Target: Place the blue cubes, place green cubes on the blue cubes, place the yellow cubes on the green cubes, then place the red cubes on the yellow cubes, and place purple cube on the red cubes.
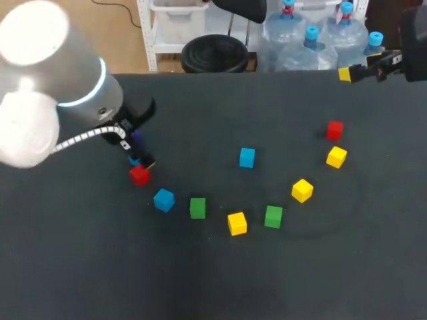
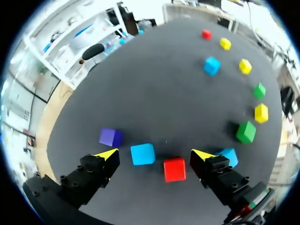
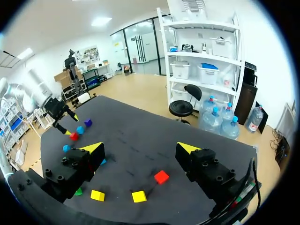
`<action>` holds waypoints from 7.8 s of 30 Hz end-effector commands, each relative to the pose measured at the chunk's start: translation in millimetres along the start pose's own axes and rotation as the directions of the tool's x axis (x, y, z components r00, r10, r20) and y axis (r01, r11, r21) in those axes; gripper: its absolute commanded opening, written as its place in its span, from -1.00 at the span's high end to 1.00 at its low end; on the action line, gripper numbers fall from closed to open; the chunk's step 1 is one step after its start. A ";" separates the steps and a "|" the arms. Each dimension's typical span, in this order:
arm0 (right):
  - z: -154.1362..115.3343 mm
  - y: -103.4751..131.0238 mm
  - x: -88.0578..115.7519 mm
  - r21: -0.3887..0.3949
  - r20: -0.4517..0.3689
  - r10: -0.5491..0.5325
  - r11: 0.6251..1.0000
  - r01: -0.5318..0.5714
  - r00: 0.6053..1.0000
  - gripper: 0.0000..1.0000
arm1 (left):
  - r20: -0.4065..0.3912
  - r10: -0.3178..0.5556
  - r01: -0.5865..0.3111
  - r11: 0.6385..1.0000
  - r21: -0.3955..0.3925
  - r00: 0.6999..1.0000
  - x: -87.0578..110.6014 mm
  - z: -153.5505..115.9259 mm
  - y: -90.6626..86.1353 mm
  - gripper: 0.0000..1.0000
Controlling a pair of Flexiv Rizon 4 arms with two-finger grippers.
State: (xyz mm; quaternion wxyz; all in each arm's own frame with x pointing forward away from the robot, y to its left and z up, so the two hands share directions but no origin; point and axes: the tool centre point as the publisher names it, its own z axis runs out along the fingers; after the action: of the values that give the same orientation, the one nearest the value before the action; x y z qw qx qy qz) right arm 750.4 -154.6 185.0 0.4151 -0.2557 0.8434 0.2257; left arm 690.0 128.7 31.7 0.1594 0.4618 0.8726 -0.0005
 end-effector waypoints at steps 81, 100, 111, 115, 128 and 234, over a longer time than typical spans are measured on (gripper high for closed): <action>0.8 -0.5 0.2 0.000 0.001 0.000 1.000 0.000 1.000 -1.00 | -0.097 -0.390 0.376 0.916 -0.138 0.916 -5.8 23.6 10.9 -1.00; 0.8 -0.5 0.2 0.000 0.001 0.000 1.000 0.000 1.000 -1.00 | -0.145 -0.369 0.357 0.929 -0.100 0.918 -5.5 34.4 7.6 1.00; 0.8 -0.5 0.2 0.000 0.001 0.000 1.000 0.000 1.000 -1.00 | -0.154 -0.292 0.286 0.956 -0.059 0.944 -6.9 32.7 3.0 1.00; 0.8 -0.5 0.2 0.000 0.001 0.000 1.000 0.000 1.000 -1.00 | -0.144 -0.255 0.249 0.967 -0.059 0.956 -12.9 27.8 5.0 1.00; 0.8 -0.5 0.2 0.000 0.001 0.000 1.000 0.000 1.000 -1.00 | 0.081 0.390 -0.391 0.920 -0.014 0.917 -76.2 -22.8 -32.1 1.00; 0.8 -0.5 0.2 0.000 0.001 0.000 1.000 0.000 1.000 -1.00 | -0.018 0.499 -0.472 0.831 0.295 0.866 -154.0 68.2 -97.4 -1.00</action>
State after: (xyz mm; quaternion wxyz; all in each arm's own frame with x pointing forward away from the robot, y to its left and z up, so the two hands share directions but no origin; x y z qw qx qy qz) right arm 750.8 -154.9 184.8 0.4149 -0.2558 0.8434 0.2261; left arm 704.2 -57.8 -1.9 0.0514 0.6851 0.7242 -0.0600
